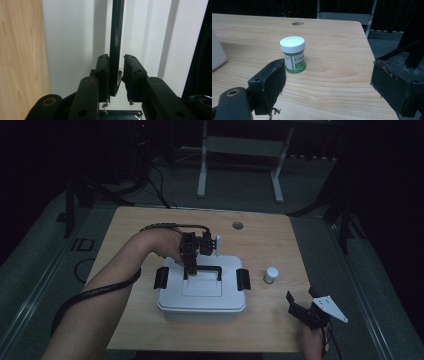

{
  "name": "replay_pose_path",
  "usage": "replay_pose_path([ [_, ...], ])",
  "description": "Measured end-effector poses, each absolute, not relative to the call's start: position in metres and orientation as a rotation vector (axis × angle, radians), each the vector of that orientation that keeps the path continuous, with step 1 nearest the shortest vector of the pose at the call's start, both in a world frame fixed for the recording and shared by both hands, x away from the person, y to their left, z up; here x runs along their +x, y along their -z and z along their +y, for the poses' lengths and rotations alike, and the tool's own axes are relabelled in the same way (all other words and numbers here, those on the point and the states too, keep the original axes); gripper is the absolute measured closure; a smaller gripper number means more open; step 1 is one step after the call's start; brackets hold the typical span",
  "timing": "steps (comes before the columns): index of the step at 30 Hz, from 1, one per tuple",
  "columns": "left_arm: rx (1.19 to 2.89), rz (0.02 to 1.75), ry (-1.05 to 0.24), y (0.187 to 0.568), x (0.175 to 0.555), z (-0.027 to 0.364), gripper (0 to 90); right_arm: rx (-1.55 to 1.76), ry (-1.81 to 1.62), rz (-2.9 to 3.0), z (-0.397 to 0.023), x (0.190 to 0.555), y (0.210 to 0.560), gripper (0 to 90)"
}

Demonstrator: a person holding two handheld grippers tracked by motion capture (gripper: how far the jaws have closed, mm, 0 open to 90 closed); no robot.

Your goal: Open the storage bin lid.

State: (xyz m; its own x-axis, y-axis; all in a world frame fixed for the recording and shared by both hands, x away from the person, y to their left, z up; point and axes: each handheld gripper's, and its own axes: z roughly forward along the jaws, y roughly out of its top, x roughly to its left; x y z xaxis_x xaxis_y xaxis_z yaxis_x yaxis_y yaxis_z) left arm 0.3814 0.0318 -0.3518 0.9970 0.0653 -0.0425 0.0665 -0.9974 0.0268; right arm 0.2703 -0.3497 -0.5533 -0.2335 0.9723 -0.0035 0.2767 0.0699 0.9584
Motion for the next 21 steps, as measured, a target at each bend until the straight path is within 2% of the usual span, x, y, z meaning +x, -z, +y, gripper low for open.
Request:
replay_pose_path([
  [4,3.117,0.083,0.042,0.3535,0.3811,0.0286,80.1,1.27,-1.205,1.616,-0.3499,0.2703,0.5533,12.5],
  [8,3.123,0.105,0.106,0.3534,0.3799,0.0276,82.5,1.27,-1.207,1.615,-0.3502,0.2704,0.5534,12.5],
  [21,3.104,0.09,0.071,0.3481,0.3746,0.0288,83.5,1.274,-1.211,1.616,-0.3504,0.2705,0.5534,12.5],
])
